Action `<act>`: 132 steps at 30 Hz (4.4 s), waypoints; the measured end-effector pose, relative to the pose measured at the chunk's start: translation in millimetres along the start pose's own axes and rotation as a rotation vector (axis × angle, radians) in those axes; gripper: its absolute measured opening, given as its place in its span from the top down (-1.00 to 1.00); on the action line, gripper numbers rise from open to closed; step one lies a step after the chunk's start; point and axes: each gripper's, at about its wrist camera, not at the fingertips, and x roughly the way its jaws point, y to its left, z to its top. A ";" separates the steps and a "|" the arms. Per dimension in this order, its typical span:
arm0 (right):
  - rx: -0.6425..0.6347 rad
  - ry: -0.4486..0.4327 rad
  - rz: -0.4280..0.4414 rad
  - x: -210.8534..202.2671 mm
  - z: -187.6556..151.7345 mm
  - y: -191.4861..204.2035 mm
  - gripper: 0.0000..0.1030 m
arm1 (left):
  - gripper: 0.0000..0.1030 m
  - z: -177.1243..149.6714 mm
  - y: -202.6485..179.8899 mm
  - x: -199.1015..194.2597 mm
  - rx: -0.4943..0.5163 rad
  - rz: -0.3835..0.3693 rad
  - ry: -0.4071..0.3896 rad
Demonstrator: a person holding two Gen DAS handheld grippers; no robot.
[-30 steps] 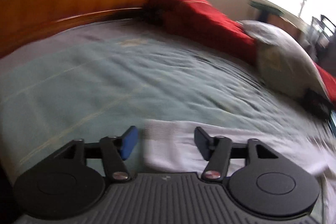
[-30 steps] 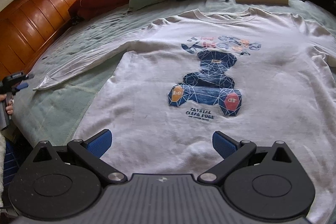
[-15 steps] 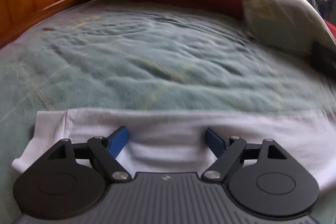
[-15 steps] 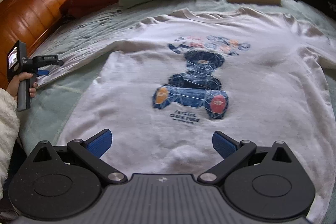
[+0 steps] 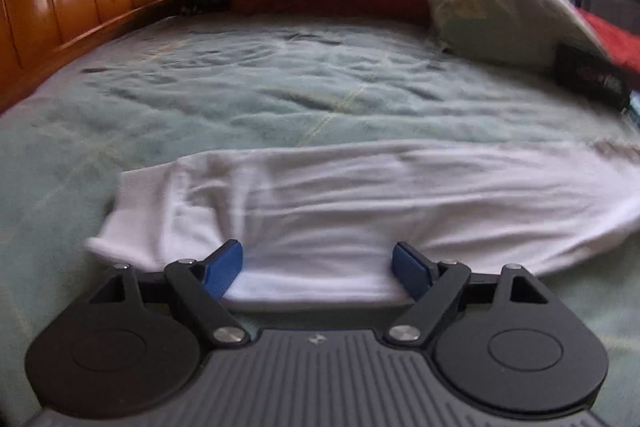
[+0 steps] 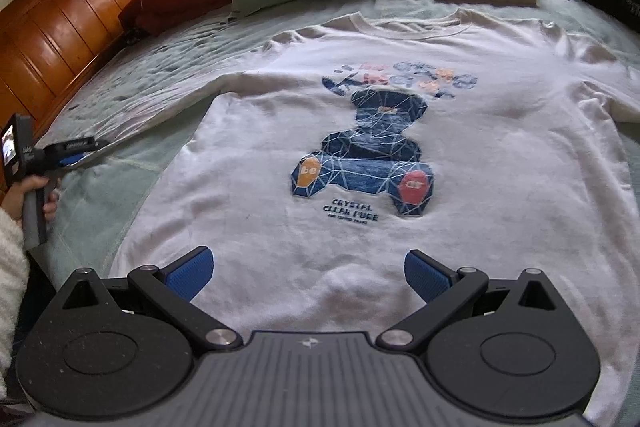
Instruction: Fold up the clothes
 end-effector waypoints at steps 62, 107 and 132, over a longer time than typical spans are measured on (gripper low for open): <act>-0.044 -0.135 -0.138 -97.4 -54.2 -44.1 -1.00 | -0.78 -33.8 -324.5 -167.6 0.588 -0.483 -0.006; 0.007 -0.199 -0.255 -182.0 -134.5 -26.9 -1.00 | -0.78 -161.4 -307.3 -222.1 0.474 -0.439 0.068; 0.002 -0.169 -0.239 -168.8 -133.4 -23.4 -1.00 | -0.80 -163.1 -286.3 -212.3 0.400 -0.453 0.074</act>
